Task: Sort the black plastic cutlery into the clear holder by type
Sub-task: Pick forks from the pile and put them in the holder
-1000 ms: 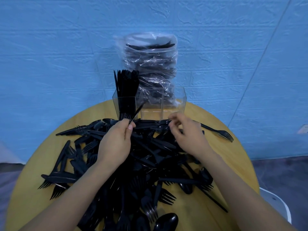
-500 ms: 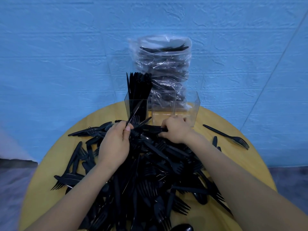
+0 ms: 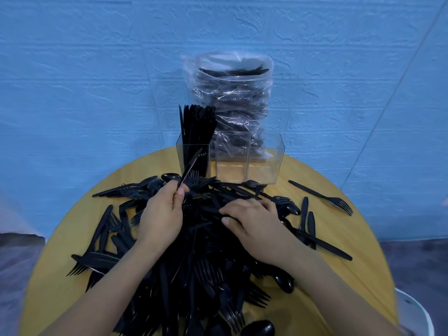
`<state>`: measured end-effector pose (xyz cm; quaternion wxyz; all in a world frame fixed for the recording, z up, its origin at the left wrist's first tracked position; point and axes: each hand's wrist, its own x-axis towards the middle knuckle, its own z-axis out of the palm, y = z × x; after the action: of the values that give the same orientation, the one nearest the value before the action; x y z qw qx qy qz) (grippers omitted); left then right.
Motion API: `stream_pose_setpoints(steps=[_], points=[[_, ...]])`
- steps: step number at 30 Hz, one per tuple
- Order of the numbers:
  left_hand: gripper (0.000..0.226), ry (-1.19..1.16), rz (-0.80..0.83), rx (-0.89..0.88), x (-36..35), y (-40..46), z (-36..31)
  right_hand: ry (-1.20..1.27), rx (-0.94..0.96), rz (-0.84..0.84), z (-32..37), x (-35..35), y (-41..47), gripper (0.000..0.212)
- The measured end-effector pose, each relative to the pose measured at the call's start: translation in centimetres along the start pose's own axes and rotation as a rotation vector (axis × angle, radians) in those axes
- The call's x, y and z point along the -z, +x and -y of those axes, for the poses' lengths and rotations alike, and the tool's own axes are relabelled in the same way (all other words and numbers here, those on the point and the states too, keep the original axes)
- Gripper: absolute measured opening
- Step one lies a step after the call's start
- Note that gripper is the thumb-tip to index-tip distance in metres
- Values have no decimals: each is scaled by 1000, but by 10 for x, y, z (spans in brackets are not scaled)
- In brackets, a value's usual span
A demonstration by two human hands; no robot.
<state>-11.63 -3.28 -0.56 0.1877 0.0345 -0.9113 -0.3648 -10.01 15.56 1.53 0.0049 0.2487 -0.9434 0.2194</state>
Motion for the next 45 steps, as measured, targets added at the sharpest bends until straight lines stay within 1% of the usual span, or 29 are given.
stream_pose_setpoints(steps=[5, 8, 9, 13, 14, 16, 17, 19, 21, 23, 24, 27, 28, 29, 31, 33, 37, 40, 42, 45], points=[[23, -2, 21, -33, 0, 0, -4, 4, 27, 20, -7, 2, 4, 32], [24, 0, 28, -43, 0, 4, -5, 44, -25, -51, -10, 11, 12, 32], [24, -16, 27, -49, 1, 6, -6, 97, -52, -89, -9, 16, 17, 31], [22, -111, 79, -86, 3, 20, -17, 507, -171, -189, -1, 35, 53, 29], [23, -121, 99, -114, 3, 24, -22, 644, -195, -203, 1, 38, 64, 26], [25, -171, 139, -172, 5, 32, -32, 968, -212, -254, 5, 44, 85, 11], [26, -218, 170, -192, 8, 37, -37, 1088, -197, -297, 7, 49, 94, 9], [27, -332, 246, -192, 11, 45, -44, 1231, -156, -364, 9, 58, 105, 14], [27, -435, 304, -158, 16, 55, -45, 1273, -122, -392, 11, 65, 114, 18], [28, -450, 322, -132, 19, 65, -44, 1200, -144, -451, 12, 73, 123, 22], [29, -408, 286, -139, 21, 71, -42, 1132, -165, -518, 12, 78, 127, 23], [27, -174, 67, -208, 25, 90, -30, 948, -184, -802, 10, 100, 141, 24], [28, -109, 25, -223, 25, 95, -24, 886, -168, -883, 10, 106, 145, 25], [28, -45, 9, -239, 25, 99, -18, 817, -146, -944, 12, 110, 148, 25], [28, 68, 27, -260, 20, 103, -7, 684, -102, -1003, 15, 108, 155, 22], [28, 101, 58, -262, 15, 101, 0, 587, -51, -1001, 20, 98, 162, 16], [32, 147, 54, -315, 12, 97, 5, 405, 33, -932, 19, 66, 172, 3], [38, 171, 70, -345, 13, 96, 7, 310, 30, -872, 16, 47, 174, 13], [40, 183, 77, -354, 13, 94, 7, 232, 48, -836, 17, 40, 172, 14], [43, 201, 98, -342, 14, 92, 5, 53, 71, -753, 14, 32, 172, 13]])
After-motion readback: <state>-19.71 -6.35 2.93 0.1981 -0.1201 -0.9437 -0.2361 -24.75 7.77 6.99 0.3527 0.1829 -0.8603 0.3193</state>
